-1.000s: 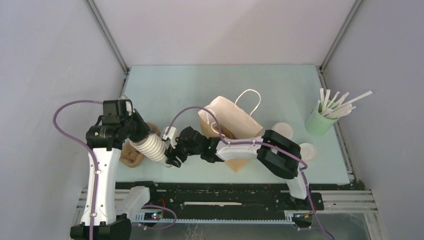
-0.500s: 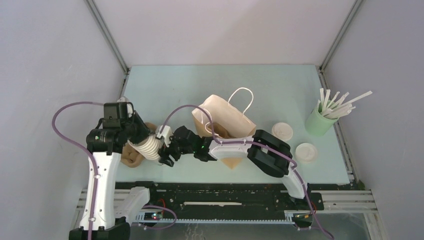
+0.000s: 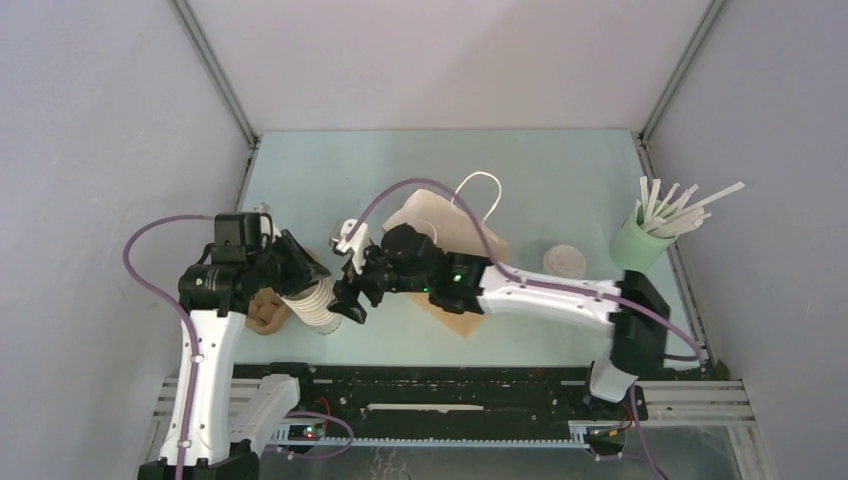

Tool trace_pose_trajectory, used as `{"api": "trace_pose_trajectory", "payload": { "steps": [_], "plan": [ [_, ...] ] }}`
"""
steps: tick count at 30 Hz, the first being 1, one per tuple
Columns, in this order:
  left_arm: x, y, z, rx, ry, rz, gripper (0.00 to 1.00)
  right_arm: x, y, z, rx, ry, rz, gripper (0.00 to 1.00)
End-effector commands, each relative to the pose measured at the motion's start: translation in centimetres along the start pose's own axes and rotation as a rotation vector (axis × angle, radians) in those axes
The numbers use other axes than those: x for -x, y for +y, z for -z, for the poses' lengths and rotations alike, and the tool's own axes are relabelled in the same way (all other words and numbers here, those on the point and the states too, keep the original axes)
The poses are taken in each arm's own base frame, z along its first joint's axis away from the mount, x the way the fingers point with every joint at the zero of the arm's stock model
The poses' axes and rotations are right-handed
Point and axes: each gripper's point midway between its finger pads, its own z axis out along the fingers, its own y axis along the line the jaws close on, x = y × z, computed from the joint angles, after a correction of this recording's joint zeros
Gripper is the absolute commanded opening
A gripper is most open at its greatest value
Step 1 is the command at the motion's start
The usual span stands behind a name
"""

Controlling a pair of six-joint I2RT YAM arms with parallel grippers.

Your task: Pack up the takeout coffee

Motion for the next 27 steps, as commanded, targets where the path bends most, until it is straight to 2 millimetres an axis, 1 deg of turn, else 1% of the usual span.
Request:
{"api": "trace_pose_trajectory", "payload": {
  "steps": [1, 2, 4, 5, 6, 7, 9, 12, 14, 16, 19, 21, 24, 26, 27],
  "plan": [
    [-3.4, 0.1, 0.2, -0.001, 0.157, 0.073, 0.32, 5.4, 2.8, 5.9, 0.04, -0.023, 0.068, 0.9],
    [-3.3, 0.0, 0.3, -0.004, 0.155, 0.07, 0.36, 6.7, 3.1, 7.2, 0.037, -0.038, 0.073, 0.9],
    [-3.1, -0.3, 0.7, -0.014, 0.149, 0.062, 0.42, 8.9, 3.6, 9.7, 0.024, -0.059, 0.074, 0.94],
    [-2.9, -0.5, 0.9, -0.018, 0.144, 0.059, 0.45, 10.5, 3.7, 11.3, 0.006, -0.079, 0.07, 0.99],
    [-2.8, -0.8, 1.1, -0.026, 0.142, 0.056, 0.48, 11.0, 3.4, 12.4, -0.027, -0.076, 0.053, 0.99],
    [-2.7, -1.1, 1.3, -0.038, 0.143, 0.053, 0.52, 12.6, 3.0, 14.1, -0.07, -0.098, 0.038, 1.0],
    [-2.6, -1.5, 1.8, -0.049, 0.145, 0.041, 0.59, 14.2, 1.5, 17.1, -0.18, -0.106, 0.007, 1.0],
    [-2.2, -2.0, 2.9, -0.051, 0.143, 0.006, 0.65, 15.3, -1.1, 21.9, -0.35, -0.102, -0.034, 1.0],
    [-1.9, -2.1, 3.8, -0.039, 0.134, -0.021, 0.68, 15.6, -3.0, 25.3, -0.457, -0.104, -0.059, 1.0],
    [-1.4, -2.3, 4.7, -0.029, 0.117, -0.044, 0.69, 15.5, -5.2, 29.0, -0.563, -0.122, -0.11, 1.0],
    [-0.9, -2.6, 5.4, -0.029, 0.099, -0.053, 0.7, 14.2, -8.4, 33.5, -0.703, -0.162, -0.202, 1.0],
    [-0.6, -3.1, 5.7, -0.045, 0.087, -0.05, 0.71, 12.2, -10.6, 36.1, -0.812, -0.168, -0.278, 1.0],
    [-0.1, -3.7, 6.2, -0.057, 0.066, -0.046, 0.71, 7.7, -13.9, 39.6, -0.989, -0.137, -0.427, 1.0],
    [0.2, -4.2, 6.8, -0.072, 0.05, -0.048, 0.72, 4.4, -15.5, 41.7, -1.086, -0.109, -0.539, 1.0],
    [0.5, -4.6, 7.2, -0.083, 0.037, -0.051, 0.72, 2.4, -16.3, 42.4, -1.122, -0.081, -0.592, 0.99]
  ]
}}
